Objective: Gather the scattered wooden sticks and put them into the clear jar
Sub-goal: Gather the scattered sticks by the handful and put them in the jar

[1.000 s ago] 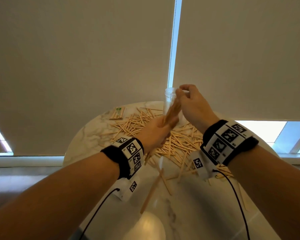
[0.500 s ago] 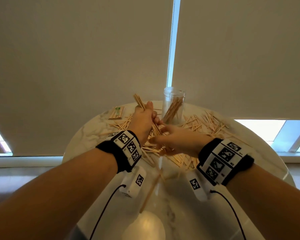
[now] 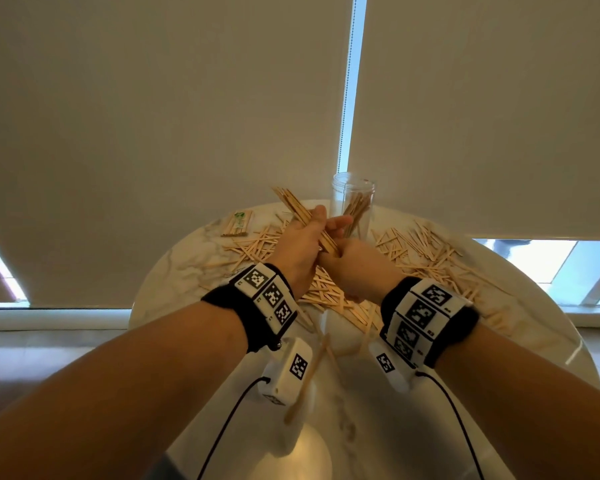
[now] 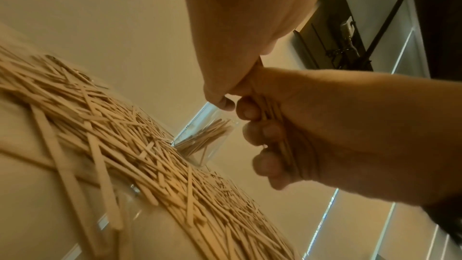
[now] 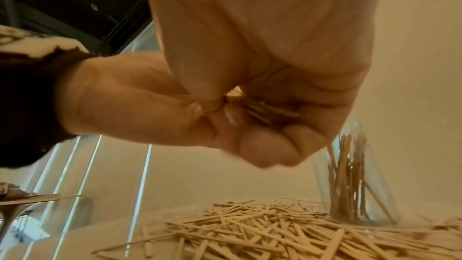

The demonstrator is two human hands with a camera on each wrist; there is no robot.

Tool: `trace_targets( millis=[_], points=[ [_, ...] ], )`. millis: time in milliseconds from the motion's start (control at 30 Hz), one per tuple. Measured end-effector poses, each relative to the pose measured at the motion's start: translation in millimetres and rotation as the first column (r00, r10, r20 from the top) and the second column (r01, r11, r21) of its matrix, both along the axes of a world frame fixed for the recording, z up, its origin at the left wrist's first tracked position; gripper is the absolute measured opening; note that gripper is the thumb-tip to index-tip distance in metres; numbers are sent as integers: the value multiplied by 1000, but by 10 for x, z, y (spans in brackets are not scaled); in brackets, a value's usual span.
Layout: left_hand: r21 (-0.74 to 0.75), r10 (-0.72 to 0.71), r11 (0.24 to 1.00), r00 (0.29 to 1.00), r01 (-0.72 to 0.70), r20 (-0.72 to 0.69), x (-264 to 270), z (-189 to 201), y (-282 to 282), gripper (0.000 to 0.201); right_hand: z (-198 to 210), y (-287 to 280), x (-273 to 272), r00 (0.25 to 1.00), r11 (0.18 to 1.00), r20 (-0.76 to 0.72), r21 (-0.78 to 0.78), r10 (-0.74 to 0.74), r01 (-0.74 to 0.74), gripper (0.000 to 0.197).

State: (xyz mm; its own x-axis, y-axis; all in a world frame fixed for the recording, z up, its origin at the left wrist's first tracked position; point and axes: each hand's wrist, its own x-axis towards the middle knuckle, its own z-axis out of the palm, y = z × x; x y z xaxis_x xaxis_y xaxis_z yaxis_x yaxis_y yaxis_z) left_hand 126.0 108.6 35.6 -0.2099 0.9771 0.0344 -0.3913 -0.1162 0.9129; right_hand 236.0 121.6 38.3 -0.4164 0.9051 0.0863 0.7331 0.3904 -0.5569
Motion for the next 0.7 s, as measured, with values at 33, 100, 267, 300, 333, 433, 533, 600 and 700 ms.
trace_targets(
  millis=[33, 100, 267, 300, 333, 433, 533, 600, 700],
  points=[
    [-11, -10, 1000, 1000, 10, -4, 12, -12, 3, 36, -2, 10, 20, 999, 1000, 43, 18, -25, 24, 32],
    [-31, -21, 999, 1000, 21, -15, 13, -38, -14, 36, 6, 14, 55, 994, 997, 105, 81, -15, 7, 30],
    [-2, -59, 998, 998, 59, -13, -28, -95, -73, 34, -55, 73, 180, 991, 986, 131, 164, -18, -4, 27],
    [16, -40, 999, 999, 40, 24, -48, -78, -74, 38, -69, 89, 210, 991, 987, 131, 157, -33, 13, 29],
    [21, 0, 1000, 997, -2, 74, -85, -56, -55, 47, -77, 95, 242, 990, 989, 135, 145, -47, 28, 32],
    [-53, 116, 993, 968, -107, 224, -255, 73, 9, 53, -120, 115, 345, 987, 988, 147, 149, -60, 38, 31],
    [-121, 64, 992, 984, -45, 165, -287, 121, 22, 45, -140, 101, 339, 985, 986, 165, 164, -50, 23, 26],
    [-151, 8, 989, 999, -2, 38, -176, 109, -4, 42, -128, 106, 280, 976, 980, 202, 197, -76, 35, 26],
    [-126, 3, 992, 1000, -5, -21, -63, 103, -17, 31, -116, 124, 235, 968, 975, 227, 212, -112, 63, 26]
  ],
)
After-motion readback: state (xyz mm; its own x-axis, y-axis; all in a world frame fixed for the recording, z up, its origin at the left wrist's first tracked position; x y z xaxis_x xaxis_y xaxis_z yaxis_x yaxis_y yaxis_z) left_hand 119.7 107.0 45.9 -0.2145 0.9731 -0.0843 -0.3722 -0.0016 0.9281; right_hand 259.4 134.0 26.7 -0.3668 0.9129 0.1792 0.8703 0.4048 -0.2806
